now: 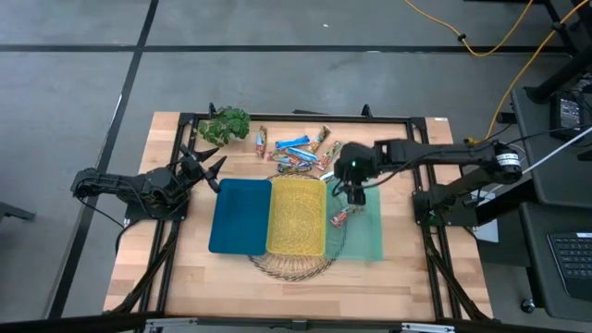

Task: Pick and place Granola Bars by type
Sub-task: Put the red granola bar into the green bin

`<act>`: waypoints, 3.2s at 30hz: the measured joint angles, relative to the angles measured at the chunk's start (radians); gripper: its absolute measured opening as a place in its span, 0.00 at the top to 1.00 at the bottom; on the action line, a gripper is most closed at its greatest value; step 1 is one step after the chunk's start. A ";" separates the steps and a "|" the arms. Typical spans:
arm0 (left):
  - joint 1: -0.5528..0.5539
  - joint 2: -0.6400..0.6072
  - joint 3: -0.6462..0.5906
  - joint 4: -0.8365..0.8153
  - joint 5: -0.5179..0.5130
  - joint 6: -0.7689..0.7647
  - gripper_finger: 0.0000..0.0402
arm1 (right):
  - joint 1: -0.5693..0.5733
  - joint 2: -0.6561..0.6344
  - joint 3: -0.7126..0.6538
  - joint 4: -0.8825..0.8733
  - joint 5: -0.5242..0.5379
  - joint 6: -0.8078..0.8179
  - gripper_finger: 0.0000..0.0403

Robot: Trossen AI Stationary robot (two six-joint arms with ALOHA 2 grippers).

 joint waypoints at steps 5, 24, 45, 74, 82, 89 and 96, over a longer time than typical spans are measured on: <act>0.000 0.000 0.000 0.000 0.000 0.000 0.58 | -0.078 0.000 0.103 -0.037 -0.020 -0.064 0.31; 0.000 0.000 0.000 0.000 0.000 0.000 0.58 | -0.331 0.000 0.332 -0.196 -0.054 -0.249 0.18; 0.000 0.000 0.000 0.000 0.000 0.000 0.58 | -0.498 0.255 0.332 -0.186 -0.090 -0.648 0.18; 0.000 0.000 0.000 0.000 0.000 0.000 0.58 | -0.498 0.605 0.332 -0.083 -0.166 -0.737 0.18; 0.000 0.000 0.000 0.000 0.000 0.000 0.58 | -0.498 0.638 0.332 -0.064 -0.167 -0.726 0.18; 0.000 0.000 0.000 0.000 0.000 0.000 0.58 | -0.499 0.683 0.332 -0.050 -0.167 -0.726 0.18; 0.000 0.000 0.000 0.000 0.000 0.000 0.58 | -0.499 0.718 0.332 -0.045 -0.167 -0.726 0.20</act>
